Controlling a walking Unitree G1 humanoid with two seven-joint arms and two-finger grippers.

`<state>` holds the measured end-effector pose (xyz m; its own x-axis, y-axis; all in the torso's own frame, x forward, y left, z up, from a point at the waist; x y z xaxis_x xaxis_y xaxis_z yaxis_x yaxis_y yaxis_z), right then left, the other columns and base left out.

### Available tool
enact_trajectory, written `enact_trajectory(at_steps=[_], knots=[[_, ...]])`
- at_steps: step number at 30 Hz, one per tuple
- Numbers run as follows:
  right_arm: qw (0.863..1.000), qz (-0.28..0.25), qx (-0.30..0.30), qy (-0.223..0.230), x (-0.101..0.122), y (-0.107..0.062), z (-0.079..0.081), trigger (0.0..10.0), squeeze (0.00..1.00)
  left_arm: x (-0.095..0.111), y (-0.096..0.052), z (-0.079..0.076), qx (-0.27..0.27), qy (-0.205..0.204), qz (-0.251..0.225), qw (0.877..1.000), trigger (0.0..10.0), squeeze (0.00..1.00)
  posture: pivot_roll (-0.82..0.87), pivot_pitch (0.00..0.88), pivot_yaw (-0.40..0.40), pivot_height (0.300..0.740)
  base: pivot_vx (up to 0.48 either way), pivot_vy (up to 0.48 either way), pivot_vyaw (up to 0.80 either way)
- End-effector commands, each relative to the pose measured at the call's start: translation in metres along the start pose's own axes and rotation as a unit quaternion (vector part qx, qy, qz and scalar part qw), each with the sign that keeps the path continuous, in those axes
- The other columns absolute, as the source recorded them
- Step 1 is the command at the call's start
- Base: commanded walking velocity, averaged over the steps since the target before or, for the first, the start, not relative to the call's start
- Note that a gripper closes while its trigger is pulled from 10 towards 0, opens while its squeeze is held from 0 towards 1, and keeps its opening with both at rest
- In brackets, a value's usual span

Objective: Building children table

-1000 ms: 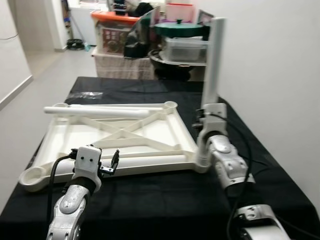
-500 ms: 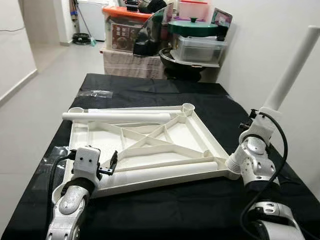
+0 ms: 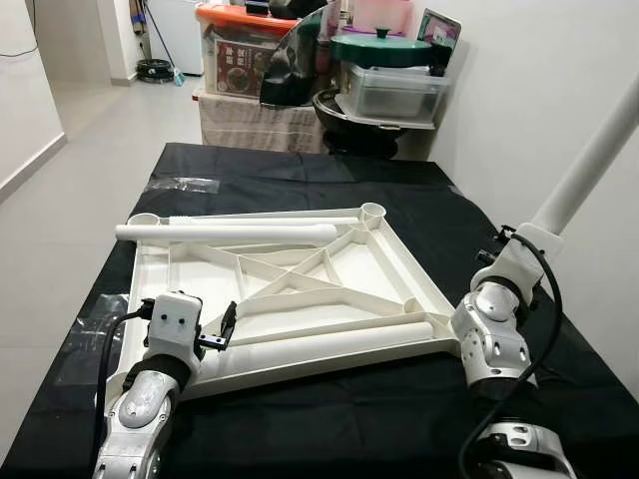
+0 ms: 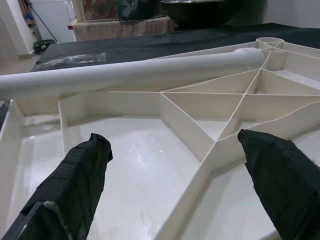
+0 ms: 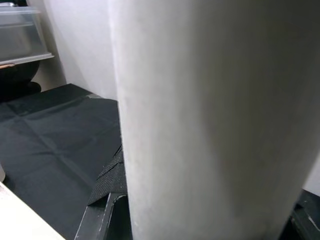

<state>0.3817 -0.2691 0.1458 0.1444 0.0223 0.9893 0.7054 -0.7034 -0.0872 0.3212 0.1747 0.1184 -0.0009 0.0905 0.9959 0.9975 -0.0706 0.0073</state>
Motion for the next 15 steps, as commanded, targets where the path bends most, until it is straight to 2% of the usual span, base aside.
enact_trajectory(at_steps=[1,8,9,15], knots=[[0.994,0.090,-0.015,-0.060,-0.059,-0.007,-0.009,10.0,0.00,-0.005,0.001,0.000,-0.002,0.009,0.007,1.000,10.0,0.00,0.07,0.000,-0.073,0.740,0.000,0.000,0.00],[0.994,0.087,-0.007,-0.069,-0.059,-0.010,-0.004,10.0,0.00,-0.005,0.001,-0.001,-0.002,0.009,0.007,1.000,10.0,0.00,0.07,0.000,-0.075,0.740,0.000,0.000,0.00],[0.995,0.073,0.004,-0.066,-0.053,-0.010,0.001,10.0,0.00,-0.005,0.001,-0.001,-0.002,0.009,0.007,1.000,10.0,0.00,0.07,0.000,-0.076,0.740,0.000,0.000,0.00],[0.996,0.066,0.014,-0.060,-0.048,-0.010,0.004,10.0,0.00,-0.006,0.002,-0.001,-0.004,0.009,0.008,1.000,10.0,0.00,0.07,0.000,-0.076,0.740,0.000,0.000,0.00]])
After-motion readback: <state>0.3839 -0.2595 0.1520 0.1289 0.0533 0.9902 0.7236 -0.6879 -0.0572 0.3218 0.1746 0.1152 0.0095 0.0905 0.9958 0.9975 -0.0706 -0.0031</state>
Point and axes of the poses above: a point about 5 cm out from each wrist's last joint towards the gripper, its own y axis pointing out of the wrist towards the gripper, its own x axis along the axis of the wrist's last joint, z = x × y, the point moved 6 cm from there along y, pointing out of the wrist towards the gripper, and after that the axes turned 12 degrees about -y, right-handed, at the moved point
